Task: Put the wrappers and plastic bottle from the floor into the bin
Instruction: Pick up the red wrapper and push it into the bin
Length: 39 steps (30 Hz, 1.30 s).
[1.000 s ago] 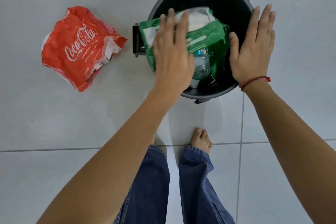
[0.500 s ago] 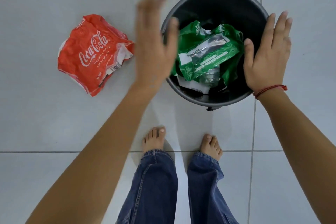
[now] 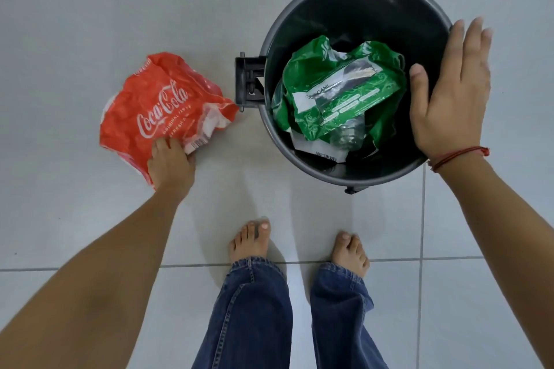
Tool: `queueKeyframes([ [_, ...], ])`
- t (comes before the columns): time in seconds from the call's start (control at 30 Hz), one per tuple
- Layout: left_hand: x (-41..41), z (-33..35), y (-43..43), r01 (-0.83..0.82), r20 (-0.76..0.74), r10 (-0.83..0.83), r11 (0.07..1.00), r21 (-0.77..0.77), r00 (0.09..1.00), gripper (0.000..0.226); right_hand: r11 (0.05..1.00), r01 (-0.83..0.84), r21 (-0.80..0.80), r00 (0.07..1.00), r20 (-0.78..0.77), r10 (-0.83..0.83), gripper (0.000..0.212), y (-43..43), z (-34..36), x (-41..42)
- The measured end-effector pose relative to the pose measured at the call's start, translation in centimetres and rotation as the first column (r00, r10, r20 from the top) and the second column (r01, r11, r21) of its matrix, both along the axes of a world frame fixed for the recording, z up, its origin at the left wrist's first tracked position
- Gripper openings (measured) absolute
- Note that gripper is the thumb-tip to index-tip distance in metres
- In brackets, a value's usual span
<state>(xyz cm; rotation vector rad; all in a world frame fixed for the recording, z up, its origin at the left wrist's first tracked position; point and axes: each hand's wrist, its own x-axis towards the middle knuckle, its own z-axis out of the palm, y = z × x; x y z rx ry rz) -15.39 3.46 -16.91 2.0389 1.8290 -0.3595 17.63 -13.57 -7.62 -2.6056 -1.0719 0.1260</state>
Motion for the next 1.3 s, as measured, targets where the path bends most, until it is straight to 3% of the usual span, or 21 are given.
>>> queueKeyframes([
  [0.13, 0.8, 1.1, -2.9, 0.051, 0.094, -0.047, 0.998, -0.039, 0.994, 0.035, 1.000, 0.004, -0.001, 1.000, -0.011, -0.004, 0.058, 0.0, 0.2, -0.1],
  [0.23, 3.0, 5.2, -1.9, -0.024, 0.283, -0.013, 0.992, 0.127, 0.959, 0.041, 1.000, 0.005, -0.013, 1.000, -0.013, -0.006, 0.058, 0.1, 0.3, -0.2],
  [0.33, 5.8, 10.7, -2.3, 0.024, 0.391, -0.123, 0.969, 0.248, 0.912, 0.032, 1.000, 0.010, -0.024, 1.000, -0.020, -0.011, 0.057, 0.1, 0.5, -0.2],
  [0.37, 5.9, 11.1, -4.1, 0.102, 0.374, -0.208, 0.954, 0.283, 0.904, 0.029, 1.000, 0.010, -0.029, 1.000, -0.023, -0.011, 0.057, 0.1, 0.5, -0.3],
  [0.4, 5.9, 10.6, -6.8, 0.201, 0.304, -0.256, 0.959, 0.199, 0.918, 0.038, 0.999, 0.011, -0.033, 0.999, -0.029, -0.012, 0.057, 0.1, 0.5, -0.4],
  [0.43, 5.2, 9.7, -10.1, 0.285, 0.237, -0.257, 0.954, -0.089, 0.937, 0.067, 0.999, 0.012, -0.038, 0.999, -0.035, -0.013, 0.056, 0.2, 0.5, -0.4],
  [0.47, 4.4, 7.9, -13.3, 0.319, 0.123, -0.297, 0.912, -0.259, 0.947, 0.102, 0.999, 0.012, -0.046, 0.999, -0.033, -0.014, 0.056, 0.3, 0.5, -0.3],
  [0.5, 4.6, 5.4, -14.9, 0.328, 0.122, -0.305, 0.858, -0.395, 0.944, 0.122, 0.998, 0.020, -0.063, 0.999, -0.031, -0.022, 0.057, 0.4, 0.7, -0.1],
  [0.53, 5.5, 5.0, -15.1, 0.343, 0.136, -0.317, 0.815, -0.467, 0.939, 0.113, 0.996, 0.025, -0.091, 0.999, -0.044, -0.029, 0.060, 0.6, 0.7, 0.1],
  [0.57, 7.6, 6.7, -14.1, 0.395, 0.082, -0.398, 0.822, -0.410, 0.914, 0.087, 0.994, 0.028, -0.108, 0.997, -0.072, -0.036, 0.067, 0.7, 0.9, 0.2],
  [0.6, 10.1, 8.5, -12.5, 0.558, 0.064, -0.559, 0.800, -0.220, 0.827, 0.064, 0.995, 0.027, -0.099, 0.996, -0.084, -0.036, 0.069, 0.7, 0.9, 0.2],
  [0.63, 12.8, 10.7, -10.5, 0.672, 0.078, -0.668, 0.740, -0.032, 0.740, 0.055, 0.998, 0.031, -0.062, 0.997, -0.071, -0.036, 0.063, 0.6, 0.8, 0.1],
  [0.67, 15.2, 12.5, -9.2, 0.719, 0.031, -0.720, 0.694, 0.047, 0.693, 0.058, 0.999, 0.039, -0.027, 0.998, -0.054, -0.040, 0.055, 0.6, 0.6, 0.1],
  [0.73, 18.5, 13.8, -7.5, 0.735, -0.086, -0.733, 0.678, -0.021, 0.674, 0.068, 0.999, 0.041, -0.005, 0.998, -0.054, -0.041, 0.051, 0.4, 0.2, 0.1],
  [0.87, 20.3, 10.1, -6.8, 0.737, -0.100, -0.780, 0.618, -0.275, 0.617, 0.084, 0.999, 0.028, 0.026, 0.998, -0.048, -0.027, 0.051, 0.1, 0.0, 0.0],
  [1.0, 21.0, 6.3, -6.4, 0.752, -0.277, -0.853, 0.521, -0.404, 0.443, 0.109, 0.999, 0.028, 0.030, 0.997, -0.078, -0.026, 0.056, 0.0, 0.1, 0.0],
  [1.2, 21.4, 8.0, -6.5, 0.755, -0.354, -0.868, 0.484, -0.444, 0.348, 0.098, 1.000, 0.023, 0.008, 0.997, -0.077, -0.023, 0.058, 0.0, 0.0, 0.0],
  [1.3, 21.6, 11.0, -5.9, 0.721, -0.294, -0.879, 0.476, -0.503, 0.375, 0.086, 0.999, 0.034, -0.005, 0.996, -0.087, -0.034, 0.058, 0.0, 0.2, 0.0],
])
